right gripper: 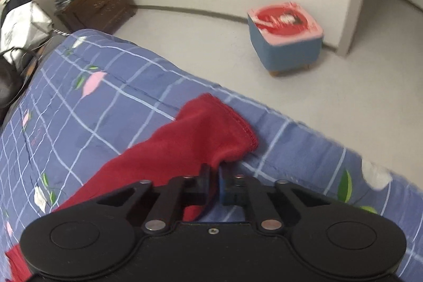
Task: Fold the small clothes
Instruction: 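Close the right tool on the red sleeve cuff, then lift the cuff with the right tool, lay it across the chest, release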
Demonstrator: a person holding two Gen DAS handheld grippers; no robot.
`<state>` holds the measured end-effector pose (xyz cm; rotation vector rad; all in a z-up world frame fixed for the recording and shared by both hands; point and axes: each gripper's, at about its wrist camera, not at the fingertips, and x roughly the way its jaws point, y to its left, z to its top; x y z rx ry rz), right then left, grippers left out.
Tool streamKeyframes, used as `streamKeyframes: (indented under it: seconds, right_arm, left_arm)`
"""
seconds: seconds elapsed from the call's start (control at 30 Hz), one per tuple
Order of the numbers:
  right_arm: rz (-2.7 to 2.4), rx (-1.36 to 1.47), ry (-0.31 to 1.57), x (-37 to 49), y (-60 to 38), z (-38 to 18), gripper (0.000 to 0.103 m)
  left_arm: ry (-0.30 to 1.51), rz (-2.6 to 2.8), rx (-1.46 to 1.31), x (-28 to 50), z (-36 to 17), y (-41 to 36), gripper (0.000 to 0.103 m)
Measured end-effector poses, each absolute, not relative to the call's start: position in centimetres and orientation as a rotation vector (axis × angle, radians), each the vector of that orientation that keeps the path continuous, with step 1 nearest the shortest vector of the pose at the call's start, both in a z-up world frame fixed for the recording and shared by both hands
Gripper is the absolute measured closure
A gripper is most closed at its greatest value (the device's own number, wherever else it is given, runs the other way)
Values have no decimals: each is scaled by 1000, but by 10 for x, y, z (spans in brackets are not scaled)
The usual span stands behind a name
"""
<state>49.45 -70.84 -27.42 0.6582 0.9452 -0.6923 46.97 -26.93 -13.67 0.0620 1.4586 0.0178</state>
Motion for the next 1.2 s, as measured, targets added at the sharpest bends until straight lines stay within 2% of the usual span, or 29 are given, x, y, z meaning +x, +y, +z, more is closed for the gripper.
streamKeyframes:
  seconds: [0.43,0.77,0.97,1.2]
  right_arm:
    - [-481,302,791,518,-633,-179,99]
    - [-202,47,661,548,-491,-100,99]
    - [-34,-42,648,565,-385,-92,99]
    - [149,-106,715,567,-270,-125,99]
  left_arm:
    - [1386,14,-42,471,-118,-233,0]
    - [1334,-6,-123,468,-116,-160,0]
    - [1328,53,-152,458,-115,-91,0]
    - [1333,145,-214,443,-119,-13,0]
